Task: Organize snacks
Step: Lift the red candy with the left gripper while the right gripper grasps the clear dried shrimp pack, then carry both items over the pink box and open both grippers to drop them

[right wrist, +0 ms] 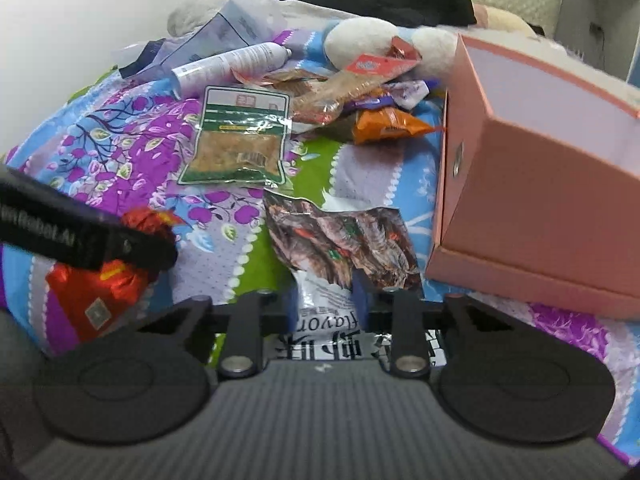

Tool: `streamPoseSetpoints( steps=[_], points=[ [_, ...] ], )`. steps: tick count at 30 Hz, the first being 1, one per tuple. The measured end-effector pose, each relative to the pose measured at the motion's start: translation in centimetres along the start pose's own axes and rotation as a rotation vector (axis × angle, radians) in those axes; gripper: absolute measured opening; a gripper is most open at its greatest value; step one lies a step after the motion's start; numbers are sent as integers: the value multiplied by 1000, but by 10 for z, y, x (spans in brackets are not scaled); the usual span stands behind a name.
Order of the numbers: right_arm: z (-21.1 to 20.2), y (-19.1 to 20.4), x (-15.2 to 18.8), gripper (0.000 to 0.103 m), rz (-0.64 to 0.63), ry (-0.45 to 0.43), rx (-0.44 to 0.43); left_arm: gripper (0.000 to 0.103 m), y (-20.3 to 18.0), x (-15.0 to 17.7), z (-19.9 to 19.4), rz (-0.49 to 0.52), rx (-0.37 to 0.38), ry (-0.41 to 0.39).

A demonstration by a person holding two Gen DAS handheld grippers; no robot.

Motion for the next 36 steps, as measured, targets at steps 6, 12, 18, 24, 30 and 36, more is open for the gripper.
streamPoseSetpoints(
  steps=[6, 12, 18, 24, 30, 36],
  points=[
    [-18, -5, -10, 16, 42, -33, -8, 56, 0, -14, -19, -53, 15, -38],
    [-39, -5, -21, 13, 92, -57, -44, 56, -2, -33, -42, -78, 17, -88],
    [-65, -8, -34, 12, 153, -105, -63, 56, -10, -52, -63, -52, 10, -130],
    [-90, -14, -48, 12, 188, -161, -73, 56, -22, -62, -74, -35, 19, -150],
    [-112, -19, -61, 12, 207, -216, -70, 56, -37, -74, -91, -16, 47, -185],
    [-131, -29, -78, 12, 210, -277, -60, 56, -52, -93, -105, 9, 72, -232]
  ],
)
Point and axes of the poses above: each gripper's, at about its wrist camera, not at the fingertips, and z roughly the way its jaws point, y to its left, x to its underside, the point moved 2 cm from there along z, roughly the way its jaws point, and after that the axes turned 9 degrees about z, right-handed, at the moved point
